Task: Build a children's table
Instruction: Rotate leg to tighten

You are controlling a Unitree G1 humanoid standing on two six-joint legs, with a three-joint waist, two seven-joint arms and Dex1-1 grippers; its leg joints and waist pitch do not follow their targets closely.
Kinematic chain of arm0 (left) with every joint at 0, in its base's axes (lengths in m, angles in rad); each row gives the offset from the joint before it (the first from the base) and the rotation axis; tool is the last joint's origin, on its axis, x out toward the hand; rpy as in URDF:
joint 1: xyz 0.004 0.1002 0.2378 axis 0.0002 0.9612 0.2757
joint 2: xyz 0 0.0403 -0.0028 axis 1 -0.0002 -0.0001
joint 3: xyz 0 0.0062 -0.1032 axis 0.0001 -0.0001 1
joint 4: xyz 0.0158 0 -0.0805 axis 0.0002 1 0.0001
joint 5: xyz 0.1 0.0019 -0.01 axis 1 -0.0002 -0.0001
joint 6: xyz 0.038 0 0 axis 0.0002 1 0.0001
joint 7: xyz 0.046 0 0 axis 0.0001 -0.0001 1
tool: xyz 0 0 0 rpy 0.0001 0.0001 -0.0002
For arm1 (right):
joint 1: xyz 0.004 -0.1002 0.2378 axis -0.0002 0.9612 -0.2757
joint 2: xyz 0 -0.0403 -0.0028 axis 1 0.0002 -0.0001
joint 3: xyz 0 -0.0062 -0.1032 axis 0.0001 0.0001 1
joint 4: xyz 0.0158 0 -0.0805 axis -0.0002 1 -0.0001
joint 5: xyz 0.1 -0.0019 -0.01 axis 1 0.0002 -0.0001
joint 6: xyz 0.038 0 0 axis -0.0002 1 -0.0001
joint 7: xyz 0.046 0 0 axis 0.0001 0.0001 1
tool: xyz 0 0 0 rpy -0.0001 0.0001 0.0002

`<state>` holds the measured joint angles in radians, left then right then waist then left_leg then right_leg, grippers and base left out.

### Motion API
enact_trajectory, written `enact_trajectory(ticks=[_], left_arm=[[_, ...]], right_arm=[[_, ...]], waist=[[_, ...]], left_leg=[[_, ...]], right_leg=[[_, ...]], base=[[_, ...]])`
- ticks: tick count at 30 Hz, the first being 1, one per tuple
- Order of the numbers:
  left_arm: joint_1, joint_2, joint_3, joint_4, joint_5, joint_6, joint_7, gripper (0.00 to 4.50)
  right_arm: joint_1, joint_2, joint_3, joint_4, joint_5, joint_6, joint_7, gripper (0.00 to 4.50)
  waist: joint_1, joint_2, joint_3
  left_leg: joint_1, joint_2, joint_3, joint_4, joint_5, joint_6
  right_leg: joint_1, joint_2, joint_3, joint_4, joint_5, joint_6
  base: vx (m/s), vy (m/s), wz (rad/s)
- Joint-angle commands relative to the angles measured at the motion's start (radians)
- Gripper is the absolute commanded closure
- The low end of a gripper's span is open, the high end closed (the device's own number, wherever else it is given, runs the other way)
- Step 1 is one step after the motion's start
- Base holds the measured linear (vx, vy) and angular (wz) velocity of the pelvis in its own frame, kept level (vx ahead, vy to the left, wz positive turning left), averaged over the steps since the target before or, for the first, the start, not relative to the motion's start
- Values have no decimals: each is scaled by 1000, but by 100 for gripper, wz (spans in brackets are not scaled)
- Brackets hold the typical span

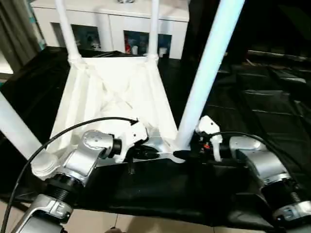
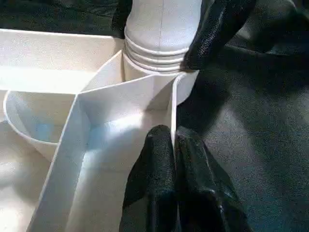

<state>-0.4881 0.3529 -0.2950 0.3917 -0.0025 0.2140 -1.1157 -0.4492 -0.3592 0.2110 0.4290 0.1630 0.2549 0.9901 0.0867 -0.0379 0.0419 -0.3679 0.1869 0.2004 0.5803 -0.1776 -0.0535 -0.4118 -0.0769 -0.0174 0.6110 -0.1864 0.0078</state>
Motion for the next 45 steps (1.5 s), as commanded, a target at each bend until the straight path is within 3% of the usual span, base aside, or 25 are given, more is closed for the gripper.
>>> enact_trajectory(ticks=[1, 3, 5, 8, 12, 15, 16, 22, 24, 25, 27, 30, 36, 40, 45], left_arm=[[-25, -85, 8, 98, 31, -7, 166, 450], [-37, -103, 11, 117, 42, -2, 208, 450], [-52, -129, 12, 136, 59, 16, 269, 450], [-73, -186, 26, 162, 70, 50, 374, 450], [-107, -253, 39, 212, 94, 65, 488, 450], [-120, -269, 33, 236, 105, 64, 505, 450], [-123, -268, 30, 240, 108, 59, 503, 450], [-111, -228, 14, 233, 113, 26, 451, 450], [-101, -201, 7, 217, 110, 31, 404, 450], [-97, -192, 4, 212, 107, 34, 386, 450], [-94, -182, 0, 207, 105, 35, 366, 450], [-69, -118, -28, 169, 89, 23, 242, 450], [-18, -5, -53, 57, 16, 10, 0, 450], [-2, 37, -58, -6, -26, 37, -91, 450], [0, 43, -54, -16, -32, 40, -99, 450]], right_arm=[[-11, 88, -87, 117, -21, -3, -275, 176], [-13, 121, -116, 135, -23, 7, -372, 176], [-16, 168, -161, 157, -26, 23, -518, 177], [-17, 233, -221, 180, -26, 25, -709, 177], [-31, 287, -213, 208, -66, -8, -795, 177], [-43, 297, -186, 221, -90, -44, -800, 177], [-44, 300, -182, 218, -87, -57, -791, 122], [-55, 277, -182, 198, -64, -124, -719, 66], [-65, 234, -163, 184, -62, -131, -616, 56], [-67, 218, -154, 179, -58, -129, -576, 30], [-68, 200, -142, 171, -54, -123, -529, 24], [-35, 91, -72, 80, -30, -107, -271, 20], [8, -50, 5, -7, -42, -122, -42, 20], [7, -65, 11, -23, -27, -107, 11, 20], [10, -65, 29, -33, -33, -97, 37, 20]], waist=[[-7, -6, -42], [-16, -8, -46], [-26, -7, -44], [-28, -7, -46], [-28, -4, -49], [-24, -5, -52], [-23, -4, -51], [-21, -5, -52], [-21, -5, -50], [-21, -6, -49], [-20, -6, -50], [-17, -6, -49], [-9, -3, -51], [-5, -3, -49], [-1, -4, -49]], left_leg=[[16, 37, -20, -73, -299, -10], [14, 37, -31, -78, -336, -41], [18, 37, -30, -77, -362, -39], [19, 34, -29, -76, -365, -40], [17, 33, -27, -75, -353, -36], [11, 31, -24, -72, -310, -14], [11, 31, -23, -73, -308, -11], [8, 33, -23, -74, -292, 4], [8, 34, -23, -74, -304, 6], [6, 34, -24, -74, -304, 9], [7, 36, -23, -73, -299, 14], [6, 37, -22, -72, -286, 34], [10, 43, -21, -72, -256, 36], [11, 42, -18, -72, -256, 34], [14, 43, -18, -72, -259, 20]], right_leg=[[32, -54, 26, -90, -353, -177], [37, -61, 22, -93, -439, -142], [26, -57, 26, -98, -435, -132], [23, -57, 27, -101, -446, -125], [25, -53, 28, -98, -389, -123], [32, -52, 29, -92, -303, -137], [31, -52, 29, -93, -299, -139], [36, -53, 27, -90, -279, -151], [36, -53, 27, -91, -291, -152], [38, -55, 27, -91, -295, -153], [38, -56, 28, -91, -290, -157], [41, -54, 28, -88, -262, -167], [41, -55, 27, -79, -210, -204], [39, -53, 27, -77, -202, -218], [39, -53, 28, -77, -206, -214]], base=[[0, 0, 0], [0, 0, 0], [0, 0, 0], [0, 0, 0], [0, 0, 0], [0, 0, 0], [0, 0, 0], [0, 0, 0], [0, 0, 0], [0, 0, 0], [0, 0, 0], [0, 0, 0], [0, 0, 0], [0, 0, 0], [0, 0, 0]])
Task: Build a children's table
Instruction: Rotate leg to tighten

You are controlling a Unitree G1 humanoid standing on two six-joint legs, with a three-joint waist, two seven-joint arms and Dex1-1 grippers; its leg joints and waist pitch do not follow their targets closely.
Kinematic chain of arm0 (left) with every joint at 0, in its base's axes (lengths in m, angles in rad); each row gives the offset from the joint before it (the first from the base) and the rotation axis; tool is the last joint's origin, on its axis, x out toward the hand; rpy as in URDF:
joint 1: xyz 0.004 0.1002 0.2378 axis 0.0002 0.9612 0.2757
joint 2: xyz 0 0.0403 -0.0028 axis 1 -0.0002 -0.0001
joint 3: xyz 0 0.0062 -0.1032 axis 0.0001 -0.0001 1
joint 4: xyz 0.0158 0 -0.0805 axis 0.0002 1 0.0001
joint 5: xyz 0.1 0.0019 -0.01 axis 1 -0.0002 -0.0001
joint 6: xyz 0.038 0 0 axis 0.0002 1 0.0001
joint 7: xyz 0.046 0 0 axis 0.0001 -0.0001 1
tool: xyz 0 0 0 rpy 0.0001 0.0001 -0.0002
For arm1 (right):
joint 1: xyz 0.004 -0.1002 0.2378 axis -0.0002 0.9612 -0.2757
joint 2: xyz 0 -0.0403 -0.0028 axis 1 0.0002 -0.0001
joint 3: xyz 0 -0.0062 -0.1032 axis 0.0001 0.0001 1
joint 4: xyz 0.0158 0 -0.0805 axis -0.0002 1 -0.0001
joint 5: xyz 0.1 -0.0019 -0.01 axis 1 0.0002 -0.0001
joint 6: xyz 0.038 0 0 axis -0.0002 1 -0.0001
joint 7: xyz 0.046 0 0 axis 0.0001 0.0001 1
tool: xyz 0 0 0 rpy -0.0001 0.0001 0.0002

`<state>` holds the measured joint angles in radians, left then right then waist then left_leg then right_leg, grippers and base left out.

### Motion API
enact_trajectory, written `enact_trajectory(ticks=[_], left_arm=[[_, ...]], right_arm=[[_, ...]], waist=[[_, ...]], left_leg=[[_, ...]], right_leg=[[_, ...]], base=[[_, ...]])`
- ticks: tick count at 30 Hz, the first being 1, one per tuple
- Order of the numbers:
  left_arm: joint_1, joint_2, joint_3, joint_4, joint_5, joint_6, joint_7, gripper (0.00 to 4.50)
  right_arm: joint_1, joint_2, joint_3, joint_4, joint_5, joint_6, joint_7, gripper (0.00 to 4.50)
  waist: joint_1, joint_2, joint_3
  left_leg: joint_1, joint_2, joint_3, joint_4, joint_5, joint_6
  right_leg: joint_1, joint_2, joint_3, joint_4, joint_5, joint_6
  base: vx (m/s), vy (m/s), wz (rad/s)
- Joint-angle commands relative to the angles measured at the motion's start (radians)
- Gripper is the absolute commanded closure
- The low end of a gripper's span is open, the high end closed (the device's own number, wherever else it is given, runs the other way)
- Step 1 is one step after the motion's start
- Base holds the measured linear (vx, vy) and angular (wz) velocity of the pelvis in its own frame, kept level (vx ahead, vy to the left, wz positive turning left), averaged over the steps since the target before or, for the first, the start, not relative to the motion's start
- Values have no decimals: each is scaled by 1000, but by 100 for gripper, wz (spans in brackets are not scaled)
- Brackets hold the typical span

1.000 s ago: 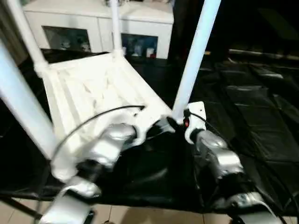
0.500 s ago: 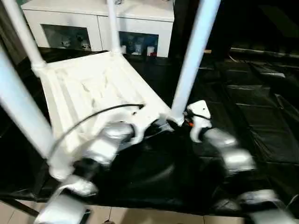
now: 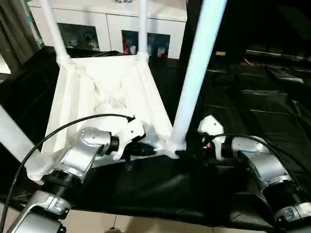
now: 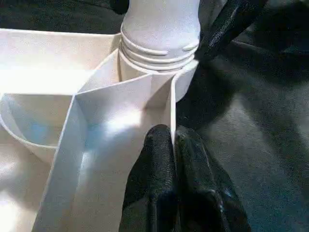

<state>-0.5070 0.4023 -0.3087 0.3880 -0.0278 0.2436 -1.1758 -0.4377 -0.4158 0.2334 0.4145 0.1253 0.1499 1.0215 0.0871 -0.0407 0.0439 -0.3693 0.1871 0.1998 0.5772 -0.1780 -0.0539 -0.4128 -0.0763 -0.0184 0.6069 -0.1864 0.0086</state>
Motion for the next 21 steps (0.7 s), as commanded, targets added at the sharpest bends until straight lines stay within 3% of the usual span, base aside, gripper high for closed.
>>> enact_trajectory(ticks=[1, 6, 16, 17, 21], left_arm=[[20, -5, -39, -14, -7, 10, -39, 450], [23, 1, -39, -28, -13, 23, -49, 450], [28, 4, -43, -37, -14, 33, -49, 450], [29, 4, -44, -39, -14, 35, -49, 450], [29, 6, -45, -39, -13, 37, -47, 450]], right_arm=[[-1, -6, 6, -20, 11, 11, 10, 38], [2, 6, -7, -26, 33, 23, 44, 79], [10, 16, -9, -23, 47, 29, 57, 143], [11, 16, -9, -23, 48, 30, 58, 165], [14, 20, -9, -16, 47, 29, 51, 170]], waist=[[0, -1, -52], [2, -4, -54], [3, -5, -54], [3, -6, -55], [4, -5, -55]], left_leg=[[16, 42, -17, -68, -250, 20], [14, 42, -16, -65, -224, 30], [16, 41, -16, -64, -220, 25], [16, 40, -16, -63, -213, 27], [15, 40, -16, -62, -207, 30]], right_leg=[[41, -54, 30, -71, -191, -216], [44, -54, 29, -66, -147, -229], [44, -53, 28, -65, -155, -227], [45, -53, 28, -64, -146, -228], [46, -54, 28, -62, -136, -233]], base=[[0, 0, 0], [0, 0, 0], [0, 0, 0], [0, 0, 0], [0, 0, 0]])
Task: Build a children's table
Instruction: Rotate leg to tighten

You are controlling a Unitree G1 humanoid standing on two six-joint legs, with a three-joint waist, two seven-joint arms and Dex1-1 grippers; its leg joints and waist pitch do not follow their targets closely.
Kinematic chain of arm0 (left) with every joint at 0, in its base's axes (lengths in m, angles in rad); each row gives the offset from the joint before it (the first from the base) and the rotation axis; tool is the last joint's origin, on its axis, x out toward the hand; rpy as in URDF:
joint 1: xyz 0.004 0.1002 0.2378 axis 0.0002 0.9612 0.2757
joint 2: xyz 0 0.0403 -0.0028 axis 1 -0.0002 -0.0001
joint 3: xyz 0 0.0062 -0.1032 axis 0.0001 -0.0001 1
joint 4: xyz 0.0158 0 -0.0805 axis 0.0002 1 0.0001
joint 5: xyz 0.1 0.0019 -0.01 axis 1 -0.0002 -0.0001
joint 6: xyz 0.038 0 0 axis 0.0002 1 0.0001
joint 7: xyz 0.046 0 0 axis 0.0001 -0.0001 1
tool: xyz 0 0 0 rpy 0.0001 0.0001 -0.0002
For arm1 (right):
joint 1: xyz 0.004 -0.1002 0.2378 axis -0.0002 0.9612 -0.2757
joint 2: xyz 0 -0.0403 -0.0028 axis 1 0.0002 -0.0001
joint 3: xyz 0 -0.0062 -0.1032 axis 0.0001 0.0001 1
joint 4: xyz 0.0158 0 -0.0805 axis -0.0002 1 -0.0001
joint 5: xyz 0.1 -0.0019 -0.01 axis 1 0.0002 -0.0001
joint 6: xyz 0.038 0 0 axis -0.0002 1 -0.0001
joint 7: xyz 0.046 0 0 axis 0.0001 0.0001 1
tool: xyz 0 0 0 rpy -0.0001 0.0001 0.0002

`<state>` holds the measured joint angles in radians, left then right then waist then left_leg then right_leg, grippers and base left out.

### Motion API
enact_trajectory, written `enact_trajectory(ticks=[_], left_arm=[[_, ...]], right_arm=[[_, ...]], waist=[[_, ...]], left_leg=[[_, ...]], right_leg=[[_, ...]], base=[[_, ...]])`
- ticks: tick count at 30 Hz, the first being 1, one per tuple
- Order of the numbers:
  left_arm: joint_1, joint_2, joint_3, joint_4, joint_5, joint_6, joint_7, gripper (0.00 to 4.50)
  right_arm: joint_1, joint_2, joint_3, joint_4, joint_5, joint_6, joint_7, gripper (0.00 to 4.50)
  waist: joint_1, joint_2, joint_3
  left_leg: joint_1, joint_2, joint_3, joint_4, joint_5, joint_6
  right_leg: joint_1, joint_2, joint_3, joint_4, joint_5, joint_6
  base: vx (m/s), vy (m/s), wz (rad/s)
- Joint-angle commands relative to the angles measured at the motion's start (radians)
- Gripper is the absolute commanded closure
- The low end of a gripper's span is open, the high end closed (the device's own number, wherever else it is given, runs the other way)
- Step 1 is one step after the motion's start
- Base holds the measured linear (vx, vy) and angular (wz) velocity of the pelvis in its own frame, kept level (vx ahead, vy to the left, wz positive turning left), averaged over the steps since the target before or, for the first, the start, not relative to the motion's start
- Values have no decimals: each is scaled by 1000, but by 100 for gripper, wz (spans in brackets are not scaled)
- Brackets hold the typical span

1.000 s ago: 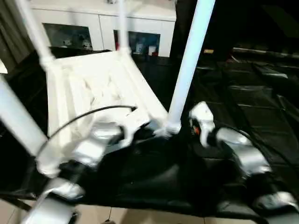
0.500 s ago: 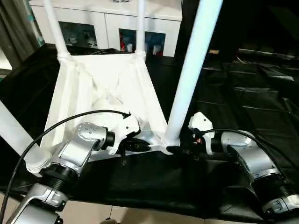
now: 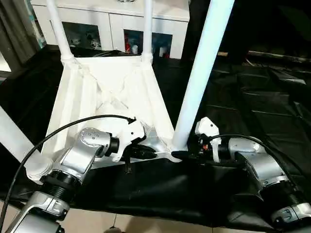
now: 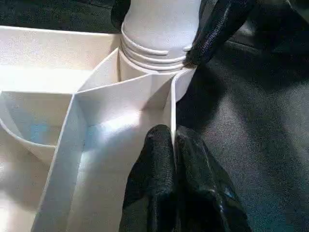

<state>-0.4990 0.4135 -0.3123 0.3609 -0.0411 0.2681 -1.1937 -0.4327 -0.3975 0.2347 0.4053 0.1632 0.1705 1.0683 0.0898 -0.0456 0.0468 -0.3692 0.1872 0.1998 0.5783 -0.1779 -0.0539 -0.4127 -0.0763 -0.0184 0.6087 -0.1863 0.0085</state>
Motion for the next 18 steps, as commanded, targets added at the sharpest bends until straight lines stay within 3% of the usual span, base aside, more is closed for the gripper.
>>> enact_trajectory(ticks=[1, 3, 5, 7, 8, 9, 10, 11, 13, 18], left_arm=[[21, -6, -42, -11, 3, 12, -25, 450], [12, -22, -35, 23, 25, 4, 31, 450], [-2, -46, -22, 62, 44, -16, 98, 450], [-30, -99, 6, 128, 68, -26, 228, 450], [-35, -107, 9, 137, 73, -25, 248, 450], [-58, -147, 18, 182, 97, -14, 349, 450], [-58, -147, 18, 182, 97, -14, 349, 450], [-72, -185, 25, 206, 103, 7, 411, 450], [-85, -221, 33, 229, 111, 18, 478, 450], [-115, -301, 27, 289, 149, 21, 596, 450]], right_arm=[[10, 5, -13, -3, 8, 7, -4, 172], [4, 30, -31, 36, -8, -3, -78, 174], [-6, 61, -55, 77, -19, -9, -163, 174], [-18, 123, -95, 139, -31, -1, -318, 175], [-19, 132, -99, 147, -36, -2, -344, 175], [-28, 181, -127, 187, -55, 12, -494, 175], [-28, 181, -127, 187, -55, 12, -494, 175], [-38, 232, -171, 219, -51, 24, -631, 175], [-46, 267, -190, 238, -63, 26, -724, 175], [-80, 333, -202, 299, -93, 39, -874, 175]], waist=[[0, 0, -57], [0, 1, -57], [-5, 1, -51], [-9, 1, -46], [-11, 2, -46], [-13, 1, -46], [-17, 3, -45], [-23, -1, -44], [-28, -1, -45], [-34, 3, -48]], left_leg=[[15, 40, -16, -64, -210, 29], [15, 40, -16, -64, -211, 26], [16, 39, -17, -68, -256, 7], [21, 37, -23, -73, -331, -27], [22, 38, -25, -74, -350, -36], [26, 39, -28, -75, -376, -45], [28, 37, -32, -76, -403, -55], [25, 37, -33, -78, -412, -56], [28, 36, -35, -77, -429, -55], [27, 32, -34, -76, -427, -47]], right_leg=[[45, -53, 28, -65, -140, -233], [45, -53, 28, -65, -141, -233], [40, -55, 29, -75, -213, -222], [36, -58, 27, -87, -364, -182], [34, -58, 27, -89, -398, -171], [29, -58, 27, -93, -436, -152], [25, -59, 25, -97, -474, -138], [27, -58, 25, -99, -489, -132], [21, -59, 25, -105, -510, -114], [20, -56, 26, -107, -471, -108]], base=[[0, 0, 0], [0, 0, 0], [0, 0, 0], [0, 0, 0], [0, 0, 0], [0, 0, 0], [0, 0, 0], [0, 0, 0], [0, 0, 0], [0, 0, 0]])
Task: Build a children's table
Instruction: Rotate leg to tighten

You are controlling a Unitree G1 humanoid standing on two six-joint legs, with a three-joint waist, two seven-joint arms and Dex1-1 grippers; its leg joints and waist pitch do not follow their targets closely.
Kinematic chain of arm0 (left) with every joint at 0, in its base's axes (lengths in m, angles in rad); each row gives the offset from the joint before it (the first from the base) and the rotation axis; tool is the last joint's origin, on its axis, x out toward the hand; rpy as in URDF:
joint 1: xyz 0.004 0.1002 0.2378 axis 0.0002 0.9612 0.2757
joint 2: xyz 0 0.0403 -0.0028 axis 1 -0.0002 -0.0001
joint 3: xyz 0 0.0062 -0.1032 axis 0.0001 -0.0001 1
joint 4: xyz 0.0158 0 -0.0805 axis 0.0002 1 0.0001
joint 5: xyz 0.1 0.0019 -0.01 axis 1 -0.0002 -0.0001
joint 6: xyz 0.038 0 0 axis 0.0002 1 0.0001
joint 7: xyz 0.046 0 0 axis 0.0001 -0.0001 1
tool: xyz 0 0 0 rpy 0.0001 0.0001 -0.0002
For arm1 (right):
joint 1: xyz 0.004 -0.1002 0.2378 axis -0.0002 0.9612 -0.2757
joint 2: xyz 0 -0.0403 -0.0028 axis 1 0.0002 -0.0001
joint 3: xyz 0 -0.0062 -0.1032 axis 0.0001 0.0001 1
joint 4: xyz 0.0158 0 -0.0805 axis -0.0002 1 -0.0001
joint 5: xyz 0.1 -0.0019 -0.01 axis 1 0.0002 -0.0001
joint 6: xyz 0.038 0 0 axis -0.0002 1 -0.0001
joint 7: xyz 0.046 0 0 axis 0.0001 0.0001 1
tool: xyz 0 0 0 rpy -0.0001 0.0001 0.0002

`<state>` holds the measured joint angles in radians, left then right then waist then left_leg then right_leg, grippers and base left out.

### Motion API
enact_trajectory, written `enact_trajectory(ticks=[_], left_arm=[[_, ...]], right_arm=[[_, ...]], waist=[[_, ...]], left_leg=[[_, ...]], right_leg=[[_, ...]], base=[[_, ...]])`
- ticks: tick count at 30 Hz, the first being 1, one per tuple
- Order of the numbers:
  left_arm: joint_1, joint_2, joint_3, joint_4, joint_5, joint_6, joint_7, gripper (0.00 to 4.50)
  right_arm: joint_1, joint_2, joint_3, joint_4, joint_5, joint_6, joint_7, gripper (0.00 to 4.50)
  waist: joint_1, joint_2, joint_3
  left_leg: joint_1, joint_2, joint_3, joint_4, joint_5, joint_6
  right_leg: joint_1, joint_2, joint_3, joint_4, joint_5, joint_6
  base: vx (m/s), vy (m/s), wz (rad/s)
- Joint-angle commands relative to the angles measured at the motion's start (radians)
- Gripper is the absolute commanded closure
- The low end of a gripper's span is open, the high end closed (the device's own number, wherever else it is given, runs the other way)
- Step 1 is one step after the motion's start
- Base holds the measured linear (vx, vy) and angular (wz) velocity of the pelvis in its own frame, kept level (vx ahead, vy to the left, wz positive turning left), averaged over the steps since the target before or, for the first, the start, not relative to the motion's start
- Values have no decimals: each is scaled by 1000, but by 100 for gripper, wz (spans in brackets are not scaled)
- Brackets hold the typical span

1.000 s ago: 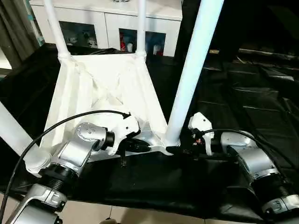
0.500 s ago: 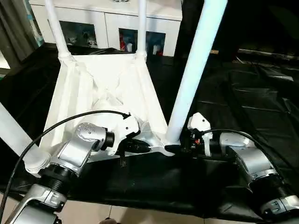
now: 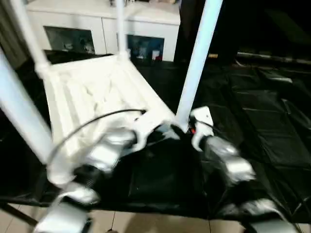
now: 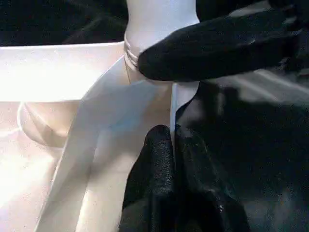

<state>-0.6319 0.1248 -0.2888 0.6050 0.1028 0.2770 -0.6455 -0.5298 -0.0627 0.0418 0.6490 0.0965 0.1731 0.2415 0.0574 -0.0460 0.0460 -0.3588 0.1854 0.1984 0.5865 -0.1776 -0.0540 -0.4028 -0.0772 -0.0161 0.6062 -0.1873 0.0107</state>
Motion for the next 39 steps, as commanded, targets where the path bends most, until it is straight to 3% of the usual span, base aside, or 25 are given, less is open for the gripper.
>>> enact_trajectory(ticks=[1, 2, 3, 6, 13, 17, 19, 22, 25, 31, 39], left_arm=[[16, -15, 0, 51, 8, 5, 48, 450], [12, -17, -3, 61, 8, -4, 45, 450], [12, -12, -8, 60, 10, -8, 36, 450], [16, -1, -13, 58, 13, -9, 24, 450], [30, 45, -15, 52, 6, -45, -60, 450], [67, 129, -58, -11, -23, -153, -264, 450], [82, 149, -69, -44, -43, -161, -330, 450], [110, 202, -91, -118, -74, -148, -447, 450], [119, 216, -84, -145, -99, -137, -485, 450], [137, 240, -75, -196, -141, -122, -561, 450], [139, 244, -73, -208, -141, -110, -568, 450]], right_arm=[[13, 3, -8, 60, -27, 33, -51, 175], [7, 8, -9, 68, -30, 27, -64, 175], [4, 9, -14, 68, -23, 14, -55, 175], [-1, 9, -26, 67, -3, -18, -30, 106], [-9, -48, 2, 22, 12, -58, 141, 51], [44, -178, 92, -120, 42, -66, 476, 51], [63, -214, 118, -156, 45, -73, 548, 51], [104, -293, 158, -249, 74, -46, 710, 51], [115, -326, 168, -279, 84, -29, 764, 51], [137, -376, 193, -318, 87, 8, 856, 51], [142, -374, 200, -321, 77, 24, 860, 124]], waist=[[0, 3, -48], [1, 10, -49], [0, 5, -50], [3, 7, -52], [6, 6, -52], [15, 4, -54], [18, 6, -55], [24, 9, -57], [35, 10, -55], [36, 8, -53], [35, 9, -56]], left_leg=[[13, 34, -32, -85, -418, -41], [12, 34, -32, -85, -412, -40], [9, 33, -30, -85, -401, -34], [8, 34, -26, -85, -375, -22], [6, 35, -25, -85, -354, -6], [1, 41, -23, -83, -302, 23], [2, 42, -22, -81, -283, 28], [5, 47, -17, -77, -236, 49], [8, 47, -15, -78, -235, 43], [7, 46, -17, -82, -265, 20], [7, 45, -16, -78, -232, 23]], right_leg=[[12, -55, 25, -102, -447, -112], [13, -55, 26, -100, -430, -115], [15, -53, 26, -99, -401, -120], [18, -53, 27, -94, -348, -136], [26, -53, 25, -92, -332, -153], [33, -55, 27, -83, -249, -173], [35, -56, 27, -79, -220, -181], [33, -53, 26, -68, -119, -227], [34, -53, 25, -68, -120, -242], [35, -56, 26, -74, -191, -220], [37, -54, 25, -69, -152, -228]], base=[[0, 0, 0], [0, 0, 0], [0, 0, 0], [0, 0, 0], [0, 0, 0], [0, 0, 0], [0, 0, 0], [0, 0, 0], [0, 0, 0], [0, 0, 0], [0, 0, 0]])
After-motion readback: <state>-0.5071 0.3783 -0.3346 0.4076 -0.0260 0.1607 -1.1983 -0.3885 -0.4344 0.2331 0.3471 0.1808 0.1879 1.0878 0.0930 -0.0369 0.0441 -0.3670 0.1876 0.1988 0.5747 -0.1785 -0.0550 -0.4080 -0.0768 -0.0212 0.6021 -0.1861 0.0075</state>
